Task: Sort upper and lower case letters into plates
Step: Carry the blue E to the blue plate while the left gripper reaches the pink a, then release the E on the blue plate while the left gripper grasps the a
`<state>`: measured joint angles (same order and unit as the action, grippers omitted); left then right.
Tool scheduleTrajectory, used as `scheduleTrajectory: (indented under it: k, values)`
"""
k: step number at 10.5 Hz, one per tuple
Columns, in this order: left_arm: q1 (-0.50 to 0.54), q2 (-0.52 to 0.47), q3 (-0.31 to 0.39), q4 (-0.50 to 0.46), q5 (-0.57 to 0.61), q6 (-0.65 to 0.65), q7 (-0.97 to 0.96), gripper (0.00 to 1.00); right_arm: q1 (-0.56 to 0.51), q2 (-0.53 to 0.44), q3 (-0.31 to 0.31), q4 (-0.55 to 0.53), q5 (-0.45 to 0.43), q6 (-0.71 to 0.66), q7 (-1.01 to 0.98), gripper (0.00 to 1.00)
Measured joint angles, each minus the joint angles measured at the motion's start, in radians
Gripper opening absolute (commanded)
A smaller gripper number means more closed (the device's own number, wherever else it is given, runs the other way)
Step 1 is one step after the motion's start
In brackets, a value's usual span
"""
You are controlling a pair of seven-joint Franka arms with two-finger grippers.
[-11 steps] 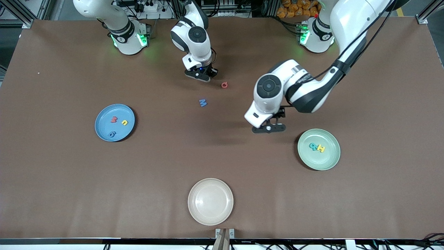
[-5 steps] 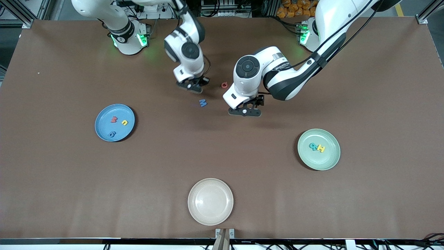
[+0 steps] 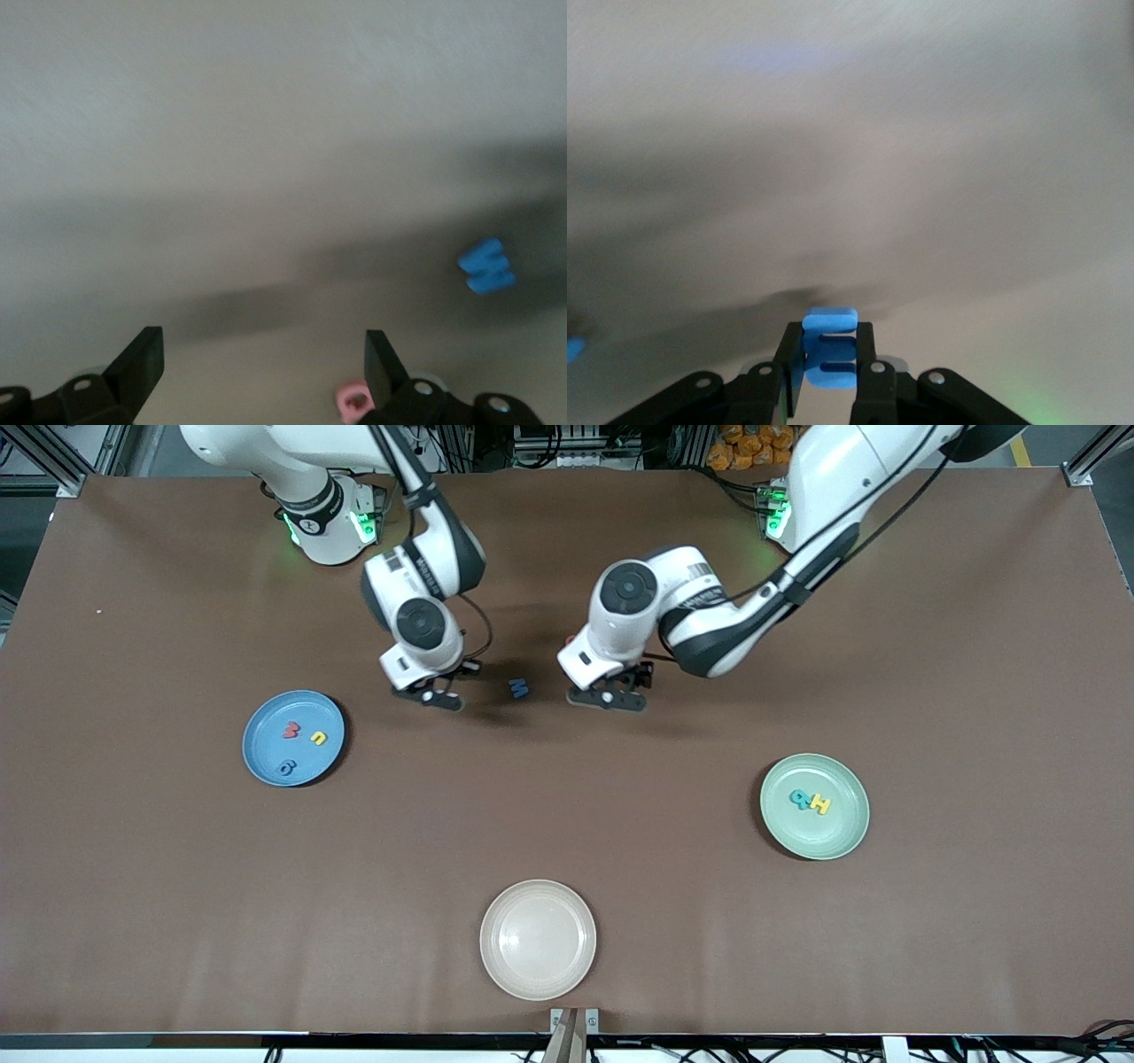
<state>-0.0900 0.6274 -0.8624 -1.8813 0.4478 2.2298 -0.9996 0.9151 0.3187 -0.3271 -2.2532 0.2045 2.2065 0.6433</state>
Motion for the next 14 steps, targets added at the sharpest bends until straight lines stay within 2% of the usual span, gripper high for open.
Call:
scheduleTrajectory:
  k: [3, 5, 7, 9, 12, 14]
  values:
    - [-0.133, 0.007, 0.014, -0.006, 0.001, 0.005, -0.126, 1.0, -0.002, -0.003, -0.21, 0.034, -0.08, -0.122, -0.234, 0.06]
    - [-0.162, 0.014, 0.02, -0.025, 0.014, 0.041, -0.161, 1.0, -0.003, -0.006, -0.359, 0.078, -0.094, -0.191, -0.422, 0.07]
    - [-0.163, 0.033, 0.037, -0.089, 0.118, 0.153, -0.242, 1.0, -0.016, -0.006, -0.466, 0.088, -0.095, -0.182, -0.554, 0.07]
    - [-0.171, 0.07, 0.054, -0.134, 0.241, 0.208, -0.362, 1.0, -0.08, 0.001, -0.477, 0.073, -0.096, -0.117, -0.632, 0.08]
    - [-0.185, 0.088, 0.056, -0.136, 0.262, 0.214, -0.398, 1.0, -0.114, 0.015, -0.473, -0.008, -0.095, -0.004, -0.664, 0.09]
    - [-0.23, 0.087, 0.076, -0.136, 0.281, 0.214, -0.456, 1.0, -0.113, 0.027, -0.45, -0.038, -0.083, 0.037, -0.664, 0.09]
